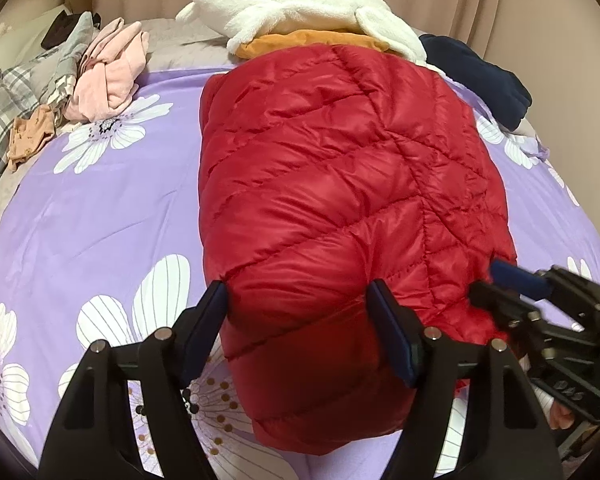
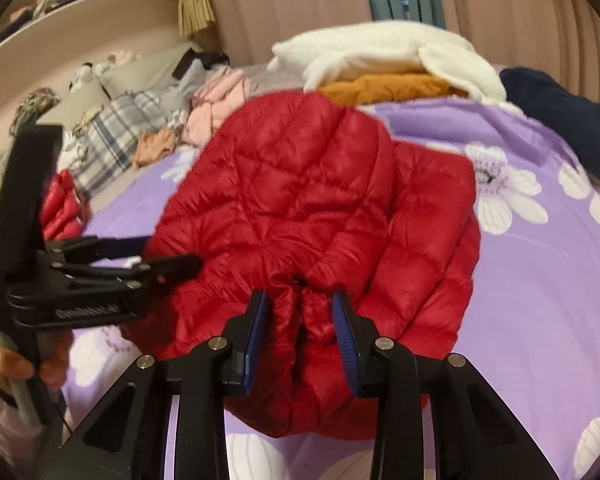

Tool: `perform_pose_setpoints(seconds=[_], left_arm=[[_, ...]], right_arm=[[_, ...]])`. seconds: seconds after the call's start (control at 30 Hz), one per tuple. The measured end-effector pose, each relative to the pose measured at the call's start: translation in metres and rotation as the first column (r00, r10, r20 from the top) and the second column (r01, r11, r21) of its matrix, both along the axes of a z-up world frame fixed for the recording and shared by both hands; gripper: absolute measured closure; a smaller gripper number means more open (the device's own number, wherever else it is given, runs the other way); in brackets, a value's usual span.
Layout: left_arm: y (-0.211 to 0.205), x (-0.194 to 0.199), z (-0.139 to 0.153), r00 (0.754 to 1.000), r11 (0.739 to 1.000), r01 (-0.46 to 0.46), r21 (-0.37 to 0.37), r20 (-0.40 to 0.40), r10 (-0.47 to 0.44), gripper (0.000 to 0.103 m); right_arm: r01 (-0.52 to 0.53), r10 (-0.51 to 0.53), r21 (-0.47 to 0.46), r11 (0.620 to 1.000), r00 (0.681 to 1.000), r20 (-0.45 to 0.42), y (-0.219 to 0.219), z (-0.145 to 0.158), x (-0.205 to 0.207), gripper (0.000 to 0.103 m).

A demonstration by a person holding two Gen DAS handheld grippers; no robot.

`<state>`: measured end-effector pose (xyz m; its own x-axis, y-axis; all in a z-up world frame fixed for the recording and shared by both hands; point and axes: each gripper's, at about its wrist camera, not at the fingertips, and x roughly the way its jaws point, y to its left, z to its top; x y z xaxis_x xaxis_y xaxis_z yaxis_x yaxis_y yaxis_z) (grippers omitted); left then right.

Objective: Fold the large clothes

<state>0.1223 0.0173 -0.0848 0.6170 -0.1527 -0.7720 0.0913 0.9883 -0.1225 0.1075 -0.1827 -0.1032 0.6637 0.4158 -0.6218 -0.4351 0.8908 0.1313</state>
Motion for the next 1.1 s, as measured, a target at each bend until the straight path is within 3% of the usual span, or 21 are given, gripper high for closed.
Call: perform_pose_setpoints(seconds=[0.17,0.4,0.5,0.67,0.77,1.0,1.1], left_arm=[[0.001,-0.001,0.004,1.000,1.000,0.000,-0.018,0.014,0.000,0.032],[0.007,0.006,0.027,0.995,0.999,-0.022,-0.045,0.099,0.027,0.041],[0.004,0.017,0.025,0.996,0.999,-0.020,-0.039,0.091,0.024,0.049],[-0.004,0.030,0.009,0.998,1.000,-0.006,0.008,0.059,0.005,0.050],[-0.004,0.030,0.006,0.998,1.000,0.000,0.026,0.063,-0.002,0.049],[-0.003,0.030,0.005,0.998,1.000,0.013,0.017,0.063,-0.014,0.049],[-0.004,0.030,0.005,0.998,1.000,0.017,0.018,0.063,-0.018,0.049]], right_arm=[[0.010,-0.010,-0.041,0.999,1.000,-0.018,0.004,-0.017,0.004,0.068],[0.018,-0.018,-0.002,1.000,0.999,-0.034,0.001,-0.020,0.002,0.068],[0.022,-0.022,0.006,1.000,0.999,-0.033,0.001,-0.022,-0.001,0.068],[0.030,-0.029,0.015,0.999,0.999,-0.039,0.000,-0.023,0.000,0.068],[0.033,-0.032,0.023,0.999,0.999,-0.042,-0.003,-0.015,-0.003,0.068],[0.044,-0.053,0.192,0.980,0.998,0.043,-0.023,0.025,-0.006,0.068],[0.065,-0.075,0.179,0.982,0.996,0.052,-0.014,0.032,0.011,0.068]])
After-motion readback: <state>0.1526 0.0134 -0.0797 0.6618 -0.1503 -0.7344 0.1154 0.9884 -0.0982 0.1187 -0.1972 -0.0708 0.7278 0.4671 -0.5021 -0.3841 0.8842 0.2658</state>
